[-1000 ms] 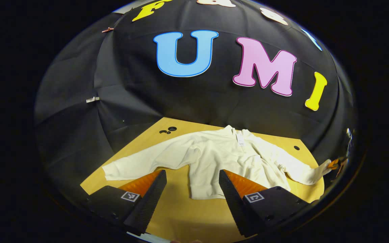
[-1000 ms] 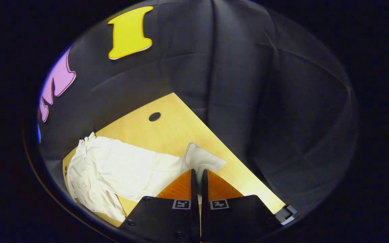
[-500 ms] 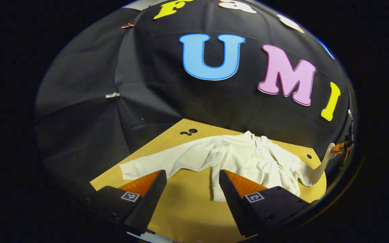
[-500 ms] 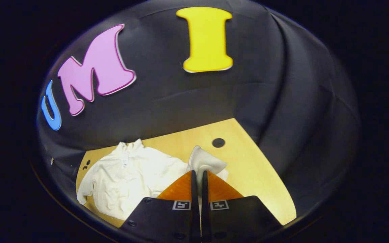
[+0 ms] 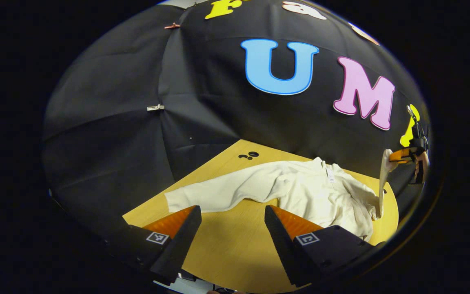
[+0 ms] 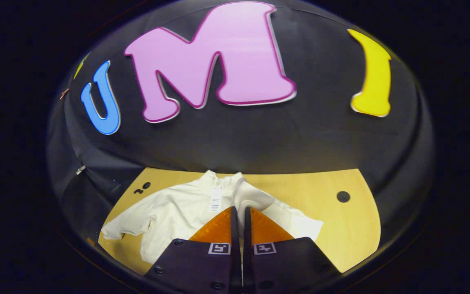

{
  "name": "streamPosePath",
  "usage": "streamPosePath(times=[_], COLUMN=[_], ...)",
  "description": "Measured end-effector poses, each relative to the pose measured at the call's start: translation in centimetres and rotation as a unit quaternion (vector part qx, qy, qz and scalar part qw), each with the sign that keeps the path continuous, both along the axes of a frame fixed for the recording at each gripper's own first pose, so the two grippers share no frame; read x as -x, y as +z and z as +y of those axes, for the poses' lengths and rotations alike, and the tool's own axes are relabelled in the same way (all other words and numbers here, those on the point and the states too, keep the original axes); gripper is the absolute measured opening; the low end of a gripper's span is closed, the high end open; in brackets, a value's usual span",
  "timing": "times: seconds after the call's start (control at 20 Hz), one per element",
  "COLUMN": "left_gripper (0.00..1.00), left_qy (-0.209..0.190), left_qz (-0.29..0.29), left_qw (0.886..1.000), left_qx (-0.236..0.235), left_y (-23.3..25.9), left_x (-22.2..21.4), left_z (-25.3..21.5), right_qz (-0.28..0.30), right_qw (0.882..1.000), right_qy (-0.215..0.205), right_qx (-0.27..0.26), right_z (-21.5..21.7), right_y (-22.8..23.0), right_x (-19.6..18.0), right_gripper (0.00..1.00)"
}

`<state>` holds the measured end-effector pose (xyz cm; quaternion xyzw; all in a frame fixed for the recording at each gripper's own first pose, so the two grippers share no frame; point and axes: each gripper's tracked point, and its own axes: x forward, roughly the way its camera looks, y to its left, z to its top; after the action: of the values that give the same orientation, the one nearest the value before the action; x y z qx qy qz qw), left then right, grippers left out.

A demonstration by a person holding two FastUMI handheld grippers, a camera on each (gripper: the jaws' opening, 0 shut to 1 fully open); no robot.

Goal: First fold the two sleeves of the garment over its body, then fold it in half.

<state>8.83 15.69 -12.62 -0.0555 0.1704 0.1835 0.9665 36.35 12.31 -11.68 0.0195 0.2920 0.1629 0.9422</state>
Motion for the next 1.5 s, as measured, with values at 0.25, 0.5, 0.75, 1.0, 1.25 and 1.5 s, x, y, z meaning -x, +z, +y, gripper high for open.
streamPosePath(times=[0.25, 0.5, 0.75, 1.0, 1.25, 1.5], left_gripper=[0.97, 0.96, 0.97, 0.96, 0.97, 0.97], left_qy=[0.020, 0.045, 0.070, 0.093, 0.101, 0.112], left_qz=[-0.004, -0.008, -0.013, -0.005, -0.004, 0.002], left_qw=[1.000, 0.999, 0.997, 0.995, 0.994, 0.993], left_qx=[0.006, 0.013, 0.020, 0.036, 0.041, 0.037], left_y=[-0.2, -0.5, -1.0, -2.6, -3.2, -3.8], left_x=[0.8, 0.8, 0.8, 1.5, 0.5, -1.8], left_z=[2.5, 5.7, 8.7, 10.9, 12.8, 16.2], right_qz=[0.014, 0.037, 0.063, 0.092, 0.068, 0.031], right_qw=[0.995, 0.988, 0.979, 0.976, 0.978, 0.988], right_qy=[0.092, 0.146, 0.178, 0.195, 0.192, 0.148], right_qx=[0.021, 0.044, 0.077, 0.042, 0.035, 0.043], right_z=[12.0, 20.6, 26.7, 32.0, 31.7, 25.5], right_y=[-2.6, -7.3, -12.6, -15.5, -15.0, -11.5], right_x=[1.4, 2.8, 4.2, 6.5, 7.6, 7.7], right_gripper=[0.06, 0.06, 0.06, 0.14, 0.78, 0.97])
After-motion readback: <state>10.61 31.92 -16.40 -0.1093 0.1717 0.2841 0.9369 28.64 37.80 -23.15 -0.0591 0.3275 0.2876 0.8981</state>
